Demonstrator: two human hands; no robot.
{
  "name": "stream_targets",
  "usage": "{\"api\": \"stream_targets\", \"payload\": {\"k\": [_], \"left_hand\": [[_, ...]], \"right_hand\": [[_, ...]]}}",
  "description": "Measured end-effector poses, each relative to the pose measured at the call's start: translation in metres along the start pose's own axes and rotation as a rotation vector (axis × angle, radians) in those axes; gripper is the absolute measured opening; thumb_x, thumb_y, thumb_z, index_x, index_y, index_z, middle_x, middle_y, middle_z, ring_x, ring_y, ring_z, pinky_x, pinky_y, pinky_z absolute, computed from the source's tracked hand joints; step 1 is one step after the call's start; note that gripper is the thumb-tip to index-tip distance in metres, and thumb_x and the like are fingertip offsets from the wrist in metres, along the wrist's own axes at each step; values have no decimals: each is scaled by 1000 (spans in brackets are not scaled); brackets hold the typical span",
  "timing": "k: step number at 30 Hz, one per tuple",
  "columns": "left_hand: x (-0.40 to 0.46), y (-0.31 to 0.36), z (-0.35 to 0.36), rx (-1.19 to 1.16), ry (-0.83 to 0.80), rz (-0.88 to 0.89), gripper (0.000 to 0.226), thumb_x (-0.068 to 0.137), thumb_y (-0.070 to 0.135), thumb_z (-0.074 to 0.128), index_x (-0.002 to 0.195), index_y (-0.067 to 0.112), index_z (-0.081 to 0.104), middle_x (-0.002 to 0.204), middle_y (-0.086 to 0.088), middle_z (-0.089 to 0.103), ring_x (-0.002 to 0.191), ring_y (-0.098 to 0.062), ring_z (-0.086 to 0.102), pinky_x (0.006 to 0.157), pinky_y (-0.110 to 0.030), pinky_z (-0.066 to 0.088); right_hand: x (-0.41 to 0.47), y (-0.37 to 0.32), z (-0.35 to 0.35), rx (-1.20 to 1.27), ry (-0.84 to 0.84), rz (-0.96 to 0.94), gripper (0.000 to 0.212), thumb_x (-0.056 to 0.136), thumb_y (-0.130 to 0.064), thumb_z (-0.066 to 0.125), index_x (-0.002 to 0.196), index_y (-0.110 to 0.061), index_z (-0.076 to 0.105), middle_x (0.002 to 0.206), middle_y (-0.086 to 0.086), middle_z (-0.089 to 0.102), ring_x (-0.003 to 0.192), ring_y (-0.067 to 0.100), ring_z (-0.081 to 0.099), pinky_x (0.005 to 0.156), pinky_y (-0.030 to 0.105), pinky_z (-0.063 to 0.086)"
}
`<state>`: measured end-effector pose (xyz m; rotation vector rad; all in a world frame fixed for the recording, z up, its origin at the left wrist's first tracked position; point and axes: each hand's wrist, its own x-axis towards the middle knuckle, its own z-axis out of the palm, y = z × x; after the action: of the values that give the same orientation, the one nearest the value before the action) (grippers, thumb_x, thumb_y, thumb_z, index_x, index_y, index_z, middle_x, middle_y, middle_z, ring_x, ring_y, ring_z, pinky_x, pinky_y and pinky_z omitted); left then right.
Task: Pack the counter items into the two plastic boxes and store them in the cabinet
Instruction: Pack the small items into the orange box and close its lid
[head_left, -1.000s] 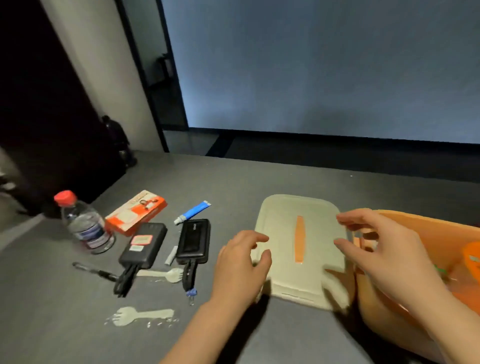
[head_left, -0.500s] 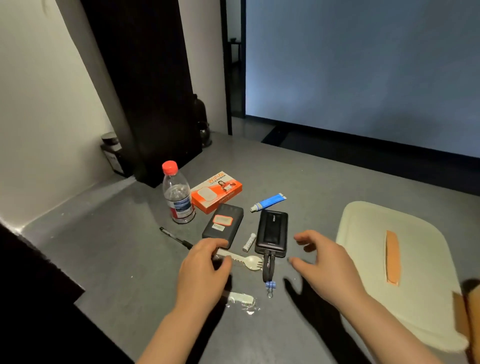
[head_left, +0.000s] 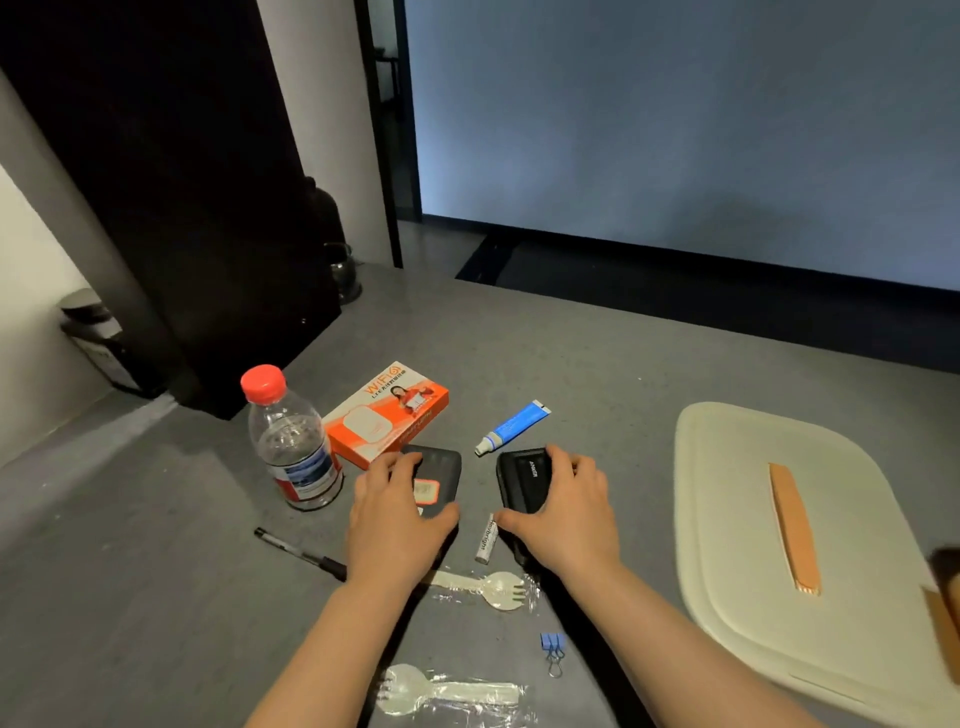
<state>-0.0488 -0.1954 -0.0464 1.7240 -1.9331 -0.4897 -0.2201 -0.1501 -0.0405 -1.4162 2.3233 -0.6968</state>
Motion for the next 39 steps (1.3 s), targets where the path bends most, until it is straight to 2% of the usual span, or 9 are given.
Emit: {"api": "stream_targets", "payload": {"k": [3,7,13,18,21,26,29,33,39], "left_hand": [[7,1,8,58,16,42,70,69,43,70,132,29,43,129,5,40,118,-18,33,91,-37,40],[11,7,14,100,-6,77,69,69,42,70,131,32,42,128,2,42,119,-22,34,91,-39,40],[6,10,12,137,-67,-8,75,70,49,69,134,39,33,127,-4,42,118,-27,40,87,-42,45],[-2,16,1,4,-137,-11,76,66,39,77,134,34,45,123,-5,48,117,-27,40,92,-39,39],[-14,40,-12,-64,-126,80,75,63,35,82,131,33,51,117,-1,51,114,-23,43,88,-35,37],[-42,125,-26,-107,-148,358,76,60,39,83,127,43,49,113,10,50,107,-15,44,77,-31,35],[-69,181,-21,-200,-203,501,77,57,41,83,125,47,49,110,18,49,101,-5,41,80,-32,37],[-110,248,4,-311,-328,646,80,52,42,85,124,45,50,113,20,53,106,-9,49,88,-37,44],[-153,310,47,-443,-393,735,83,51,37,89,125,38,52,118,16,56,108,-12,52,89,-37,47]], "right_hand": [[-3,10,-2,-27,11,-34,78,63,-49,73,132,-27,42,120,-3,44,115,19,38,89,33,44],[-6,20,-4,-46,50,-11,72,58,-50,70,121,-23,47,114,-3,47,111,19,42,85,30,43],[-5,25,-14,-9,30,1,74,50,-55,74,113,-20,52,107,-5,50,107,16,45,82,30,45],[-36,48,-42,8,128,1,73,46,-53,72,112,-26,56,100,-13,49,101,10,47,77,22,40],[-61,60,-79,39,200,-16,73,45,-53,74,112,-27,57,99,-15,49,100,7,46,77,20,39],[-103,80,-169,79,363,-46,72,41,-58,70,108,-36,56,101,-22,50,99,-1,46,79,15,38],[-132,104,-222,34,440,-49,70,43,-54,75,107,-36,57,99,-21,51,96,0,49,81,17,41],[-172,154,-275,-28,512,20,71,44,-50,80,109,-33,58,101,-18,53,98,4,51,84,26,45],[-213,234,-334,-90,524,173,79,40,-65,70,113,-40,53,107,-26,51,99,-4,48,75,15,41]]}}
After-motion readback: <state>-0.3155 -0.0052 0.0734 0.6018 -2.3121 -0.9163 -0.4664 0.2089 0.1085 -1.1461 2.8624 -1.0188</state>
